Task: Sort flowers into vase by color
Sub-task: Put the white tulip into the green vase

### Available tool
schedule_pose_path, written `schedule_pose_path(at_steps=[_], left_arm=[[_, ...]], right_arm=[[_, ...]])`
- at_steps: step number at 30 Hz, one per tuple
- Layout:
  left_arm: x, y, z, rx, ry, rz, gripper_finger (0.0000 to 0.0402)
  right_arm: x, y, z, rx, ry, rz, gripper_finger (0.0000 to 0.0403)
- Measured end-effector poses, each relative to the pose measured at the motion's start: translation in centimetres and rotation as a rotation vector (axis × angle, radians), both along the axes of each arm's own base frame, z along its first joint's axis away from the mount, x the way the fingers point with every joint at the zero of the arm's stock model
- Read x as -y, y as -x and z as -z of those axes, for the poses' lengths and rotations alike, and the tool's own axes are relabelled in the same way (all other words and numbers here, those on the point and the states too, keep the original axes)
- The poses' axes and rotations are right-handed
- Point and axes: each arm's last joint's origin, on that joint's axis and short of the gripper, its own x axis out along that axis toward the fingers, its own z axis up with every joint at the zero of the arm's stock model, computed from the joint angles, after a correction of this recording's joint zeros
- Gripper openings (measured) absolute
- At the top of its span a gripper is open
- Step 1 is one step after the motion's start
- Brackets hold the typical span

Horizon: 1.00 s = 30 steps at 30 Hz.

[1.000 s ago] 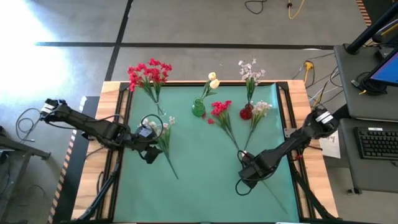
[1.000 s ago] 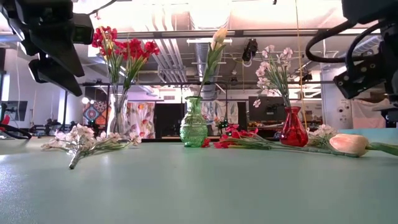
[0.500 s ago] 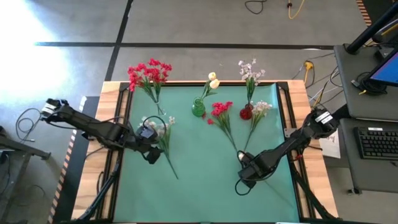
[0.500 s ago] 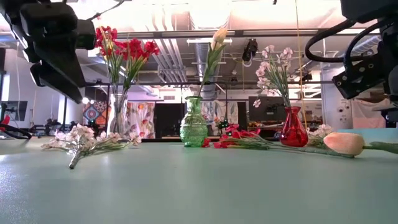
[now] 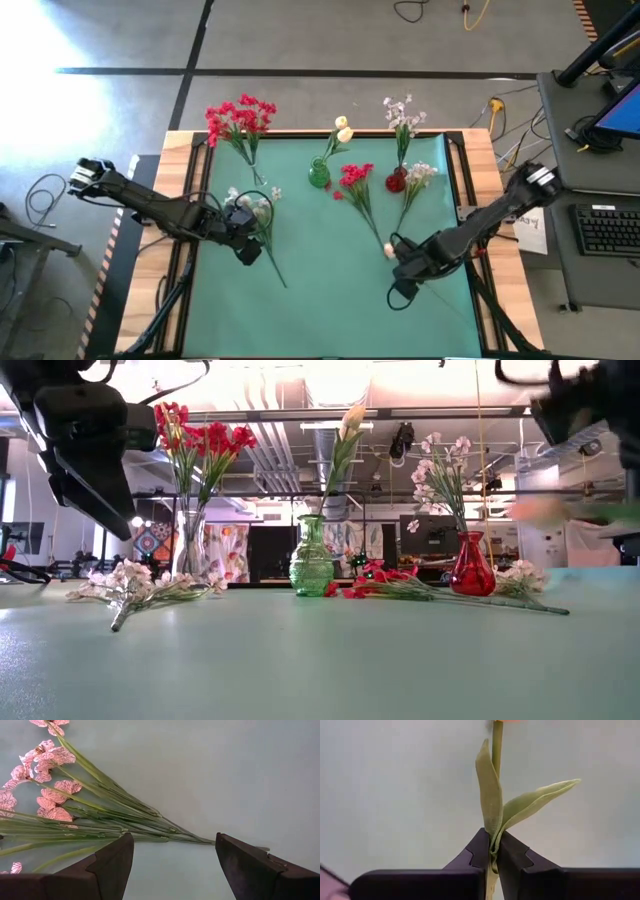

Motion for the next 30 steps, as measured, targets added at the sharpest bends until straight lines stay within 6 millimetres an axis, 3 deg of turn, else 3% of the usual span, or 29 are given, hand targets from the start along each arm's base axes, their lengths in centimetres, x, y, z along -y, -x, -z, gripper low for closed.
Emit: schedule_pose_path(at_steps=[9,19,25,30], left_arm=[[0.0,0.0,-0.1,0.010,-0.012,-0.008,0.0268],[-0.1,-0.4,-0.3,0.059,-0.050,-0.010,0.0268],[-0.1,-0.4,-0.3,0.063,-0.054,-0.013,0.0268],[-0.1,-0.4,-0.3,0.063,-0.054,-0.013,0.0268]], right_arm=[[1.6,-0.2,-5.1,0.523,0.155,0.016,0.0018],[3.6,-5.4,-10.3,1.167,0.427,-0.162,0.0018],[6.6,-8.4,-12.0,1.372,0.689,-0.166,0.0018],[9.4,-10.4,-12.0,1.434,0.903,-0.142,0.0018]])
